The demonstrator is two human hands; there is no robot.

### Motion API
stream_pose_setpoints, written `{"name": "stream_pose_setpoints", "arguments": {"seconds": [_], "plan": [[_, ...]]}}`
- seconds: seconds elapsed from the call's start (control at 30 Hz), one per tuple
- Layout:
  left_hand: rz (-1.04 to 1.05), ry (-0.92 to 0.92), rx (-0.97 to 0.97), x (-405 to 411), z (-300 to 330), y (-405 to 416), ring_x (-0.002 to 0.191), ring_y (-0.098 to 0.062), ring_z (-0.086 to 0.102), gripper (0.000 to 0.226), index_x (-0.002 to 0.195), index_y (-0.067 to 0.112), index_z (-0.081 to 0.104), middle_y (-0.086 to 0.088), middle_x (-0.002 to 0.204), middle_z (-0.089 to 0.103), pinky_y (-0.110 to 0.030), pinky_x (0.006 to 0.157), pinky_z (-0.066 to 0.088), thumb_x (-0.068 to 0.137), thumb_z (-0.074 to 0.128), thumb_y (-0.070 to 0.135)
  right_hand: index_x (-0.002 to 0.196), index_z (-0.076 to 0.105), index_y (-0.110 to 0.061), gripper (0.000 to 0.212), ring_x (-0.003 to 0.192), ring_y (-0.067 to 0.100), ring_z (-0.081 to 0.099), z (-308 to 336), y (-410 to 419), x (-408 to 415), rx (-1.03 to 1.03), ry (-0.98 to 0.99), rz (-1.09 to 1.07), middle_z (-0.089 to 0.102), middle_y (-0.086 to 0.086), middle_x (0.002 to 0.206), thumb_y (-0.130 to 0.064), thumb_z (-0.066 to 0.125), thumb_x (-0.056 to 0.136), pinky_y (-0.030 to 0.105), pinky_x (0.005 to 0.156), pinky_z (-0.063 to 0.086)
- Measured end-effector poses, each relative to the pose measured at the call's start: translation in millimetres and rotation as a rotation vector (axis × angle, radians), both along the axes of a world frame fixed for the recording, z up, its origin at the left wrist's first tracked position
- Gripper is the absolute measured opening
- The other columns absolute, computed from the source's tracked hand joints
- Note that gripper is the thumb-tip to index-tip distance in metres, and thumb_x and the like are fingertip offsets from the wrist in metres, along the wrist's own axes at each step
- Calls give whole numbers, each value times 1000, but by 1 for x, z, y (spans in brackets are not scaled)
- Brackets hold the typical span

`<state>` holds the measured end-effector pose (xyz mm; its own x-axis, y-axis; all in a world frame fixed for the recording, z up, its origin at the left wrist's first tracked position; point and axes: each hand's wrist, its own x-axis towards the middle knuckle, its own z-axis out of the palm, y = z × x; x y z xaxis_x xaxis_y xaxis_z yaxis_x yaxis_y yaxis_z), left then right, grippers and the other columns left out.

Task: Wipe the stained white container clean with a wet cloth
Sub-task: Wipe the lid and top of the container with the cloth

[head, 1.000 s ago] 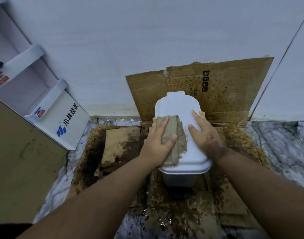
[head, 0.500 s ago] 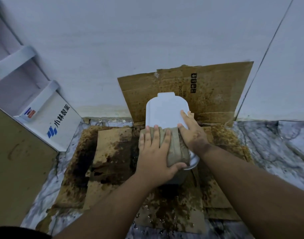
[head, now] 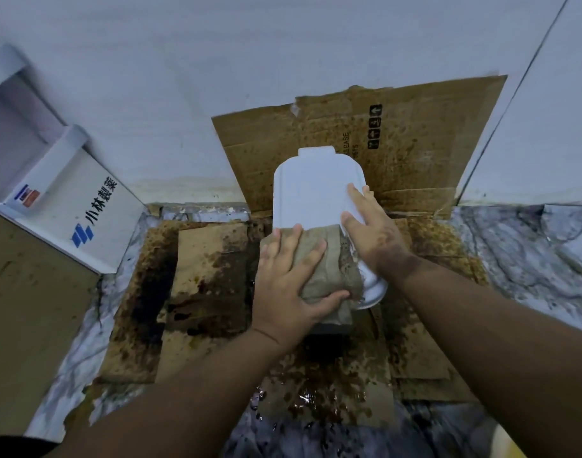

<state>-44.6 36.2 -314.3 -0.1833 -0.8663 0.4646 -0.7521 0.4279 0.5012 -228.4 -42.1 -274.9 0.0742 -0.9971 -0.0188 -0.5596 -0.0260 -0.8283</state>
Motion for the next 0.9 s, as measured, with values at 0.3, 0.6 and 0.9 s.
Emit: {"name": "stream_pose_setpoints", "arguments": {"seconds": [0.3, 0.6, 0.9], "plan": [[-699, -336, 191, 75, 25, -87, 158, -33, -8, 85, 158, 40, 26, -4, 171, 8, -66, 122, 6, 86, 52, 76, 156, 23, -34, 55, 153, 11, 7, 8, 2, 3, 36, 52, -28, 8, -4, 167, -34, 43, 104, 24, 117, 9], [-331, -76, 39, 38, 3, -38, 156, -41, 9, 82, 146, 23, 55, -18, 165, 26, -71, 119, 16, 78, 70, 66, 155, 27, -33, 54, 153, 11, 10, 4, -2, 2, 32, 24, -42, 10, -5, 167, -32, 46, 104, 20, 111, 11], [-22, -288, -104, -1, 0, -4, 148, -47, 30, 93, 144, 25, 58, -18, 158, 43, -70, 118, 17, 72, 58, 84, 156, 27, -30, 54, 154, 11, 5, 5, -2, 3, 37, 3, -44, 9, -3, 167, -29, 46, 105, 26, 118, 8]]}}
